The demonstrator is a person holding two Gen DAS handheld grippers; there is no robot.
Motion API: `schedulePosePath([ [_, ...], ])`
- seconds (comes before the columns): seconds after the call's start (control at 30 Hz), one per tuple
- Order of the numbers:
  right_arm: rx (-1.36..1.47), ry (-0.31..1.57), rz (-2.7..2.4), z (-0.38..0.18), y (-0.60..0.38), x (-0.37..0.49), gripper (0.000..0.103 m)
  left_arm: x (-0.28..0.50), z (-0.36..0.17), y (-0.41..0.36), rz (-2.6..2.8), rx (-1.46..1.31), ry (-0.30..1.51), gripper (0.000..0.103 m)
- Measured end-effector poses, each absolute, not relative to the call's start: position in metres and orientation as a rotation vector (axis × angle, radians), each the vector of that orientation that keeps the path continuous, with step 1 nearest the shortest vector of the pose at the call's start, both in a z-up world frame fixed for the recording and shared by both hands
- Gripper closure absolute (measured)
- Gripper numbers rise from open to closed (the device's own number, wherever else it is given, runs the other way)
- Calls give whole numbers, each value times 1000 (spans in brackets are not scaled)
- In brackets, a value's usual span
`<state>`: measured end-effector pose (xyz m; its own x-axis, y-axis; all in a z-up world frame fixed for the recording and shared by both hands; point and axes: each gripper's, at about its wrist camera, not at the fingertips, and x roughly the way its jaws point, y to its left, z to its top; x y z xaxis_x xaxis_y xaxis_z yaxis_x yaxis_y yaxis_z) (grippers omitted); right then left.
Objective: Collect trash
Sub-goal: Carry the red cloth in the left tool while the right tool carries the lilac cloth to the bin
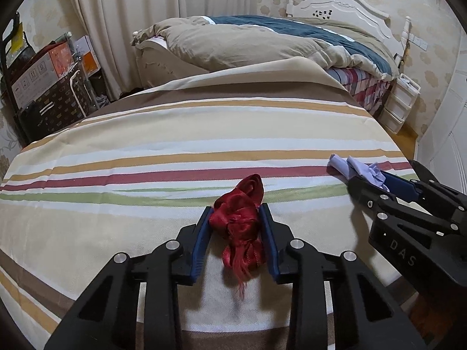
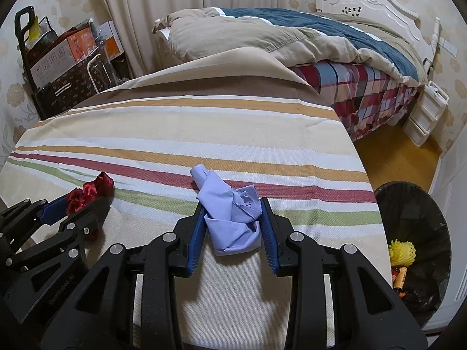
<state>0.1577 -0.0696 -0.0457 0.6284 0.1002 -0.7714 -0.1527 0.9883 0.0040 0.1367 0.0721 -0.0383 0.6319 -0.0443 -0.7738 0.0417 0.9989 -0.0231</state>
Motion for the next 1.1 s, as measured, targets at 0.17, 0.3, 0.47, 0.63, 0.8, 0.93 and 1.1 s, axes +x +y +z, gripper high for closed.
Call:
schedulePosePath([
  [0.17,-73,878,140,-45,-68,157,69,136,-37,74,-43,-19,882,71],
  [0.3,-76,879,141,-45,-68,156,69,133,-35,74,-34,-27,872,71],
  [0.47,-80,875,142,-45,-65,145,69,126,-33,75,-29,-38,868,71],
  [0.63,-79,871,140,-45,-65,131,69,118,-32,75,-27,-37,862,71],
  [0.8,-65,866,138,-43,-70,116,69,108,-30,71,-35,-34,858,71],
  [0.93,-52,859,133,-40,-75,102,69,99,-28,66,-49,-29,851,71],
  [1.1,-40,850,123,-37,-82,86,69,86,-25,59,-64,-25,839,71],
])
